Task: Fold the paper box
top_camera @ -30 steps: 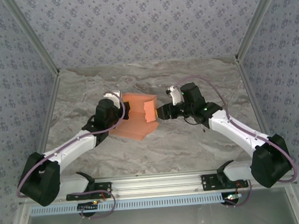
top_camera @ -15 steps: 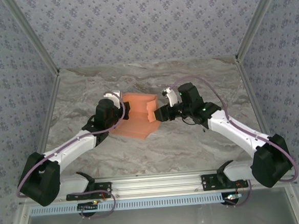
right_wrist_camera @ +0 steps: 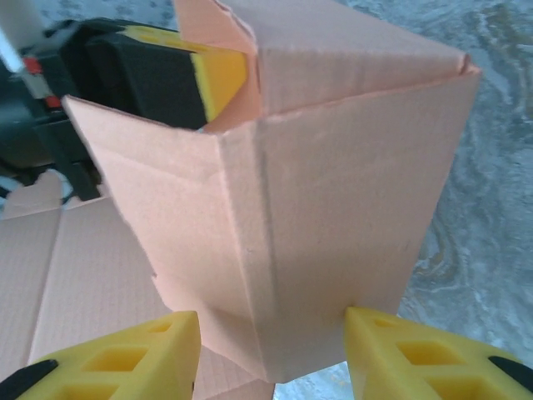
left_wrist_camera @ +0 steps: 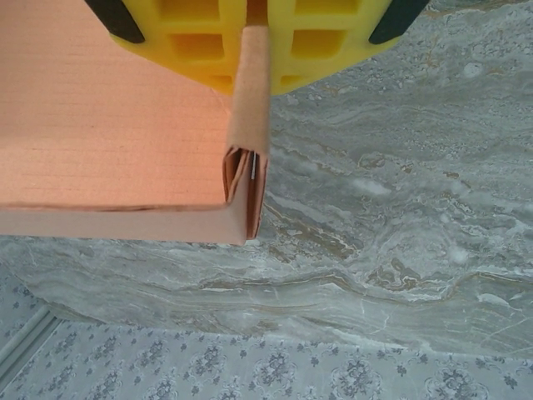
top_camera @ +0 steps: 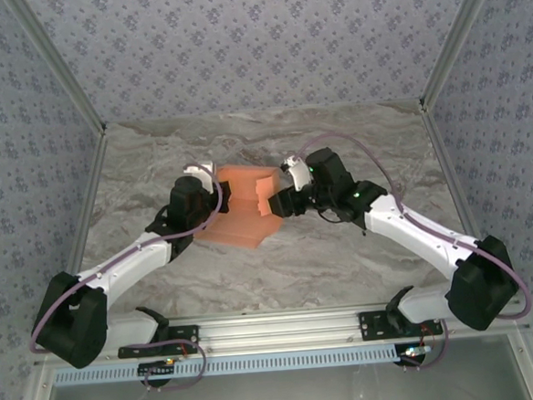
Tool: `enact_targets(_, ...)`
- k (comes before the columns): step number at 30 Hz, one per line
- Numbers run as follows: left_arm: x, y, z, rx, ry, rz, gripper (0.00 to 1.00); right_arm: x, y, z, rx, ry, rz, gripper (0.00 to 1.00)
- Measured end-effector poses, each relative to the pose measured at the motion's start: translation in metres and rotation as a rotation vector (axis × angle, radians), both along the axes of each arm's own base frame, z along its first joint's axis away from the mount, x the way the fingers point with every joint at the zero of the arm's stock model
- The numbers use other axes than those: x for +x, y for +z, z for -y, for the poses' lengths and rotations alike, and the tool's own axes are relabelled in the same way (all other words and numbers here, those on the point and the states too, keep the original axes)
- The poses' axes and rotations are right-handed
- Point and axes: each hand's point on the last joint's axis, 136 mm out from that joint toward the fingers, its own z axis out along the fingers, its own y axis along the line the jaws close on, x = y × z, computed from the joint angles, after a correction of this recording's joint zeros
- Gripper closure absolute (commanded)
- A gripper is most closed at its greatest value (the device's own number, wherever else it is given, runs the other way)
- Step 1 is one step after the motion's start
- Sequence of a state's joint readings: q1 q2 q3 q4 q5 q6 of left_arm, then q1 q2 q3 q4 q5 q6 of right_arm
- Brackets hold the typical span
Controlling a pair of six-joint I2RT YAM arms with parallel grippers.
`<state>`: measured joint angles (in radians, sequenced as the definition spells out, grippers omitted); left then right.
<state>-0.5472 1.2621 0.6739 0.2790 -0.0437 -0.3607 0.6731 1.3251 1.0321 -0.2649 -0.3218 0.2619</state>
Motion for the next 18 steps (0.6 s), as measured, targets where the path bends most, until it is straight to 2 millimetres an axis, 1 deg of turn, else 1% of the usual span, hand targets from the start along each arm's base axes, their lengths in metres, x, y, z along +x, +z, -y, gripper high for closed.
enact_targets(7,-0.001,-0.004,-0.002,0.008,0.004,-0.013,0.97,0.013,-0.012,0.003,-0.183,-0.151,0.042,0.51)
enact_targets(10,-0.001,-0.004,-0.002,0.008,0.003,-0.014,0.97,0.017,-0.011,0.002,-0.252,-0.207,0.073,0.51)
enact_targets(18,-0.001,-0.003,-0.001,0.003,0.0,-0.015,0.97,0.026,-0.007,0.007,-0.393,-0.336,0.147,0.6)
